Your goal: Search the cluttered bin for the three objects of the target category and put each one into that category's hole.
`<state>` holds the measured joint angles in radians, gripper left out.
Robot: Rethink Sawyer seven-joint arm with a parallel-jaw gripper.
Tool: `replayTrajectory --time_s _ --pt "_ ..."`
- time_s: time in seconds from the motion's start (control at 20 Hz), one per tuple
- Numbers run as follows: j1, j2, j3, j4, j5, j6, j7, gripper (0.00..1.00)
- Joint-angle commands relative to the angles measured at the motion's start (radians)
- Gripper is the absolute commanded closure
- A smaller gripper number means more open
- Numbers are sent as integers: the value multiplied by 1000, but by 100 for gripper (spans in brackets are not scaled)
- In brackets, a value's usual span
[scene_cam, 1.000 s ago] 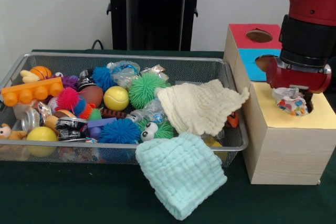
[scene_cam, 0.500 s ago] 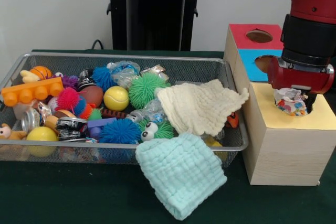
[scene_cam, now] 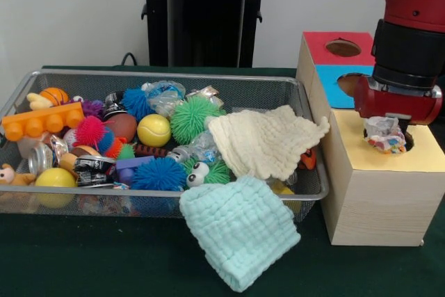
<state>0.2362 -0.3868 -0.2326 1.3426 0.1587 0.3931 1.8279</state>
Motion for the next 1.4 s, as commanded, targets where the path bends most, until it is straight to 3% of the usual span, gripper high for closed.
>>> replayTrajectory --time_s 0.05,0.4,0.95,1.2,1.25,1.4 --pt "-20 20 38 26 26 98 180 100" --pt "-33 -4 49 39 27 115 166 100" --pt "-46 -126 50 50 29 275 133 100" --pt "-48 -137 53 52 22 280 140 100" --pt "-47 -138 55 60 17 257 147 0" --pt "-48 -139 56 72 17 216 157 0"
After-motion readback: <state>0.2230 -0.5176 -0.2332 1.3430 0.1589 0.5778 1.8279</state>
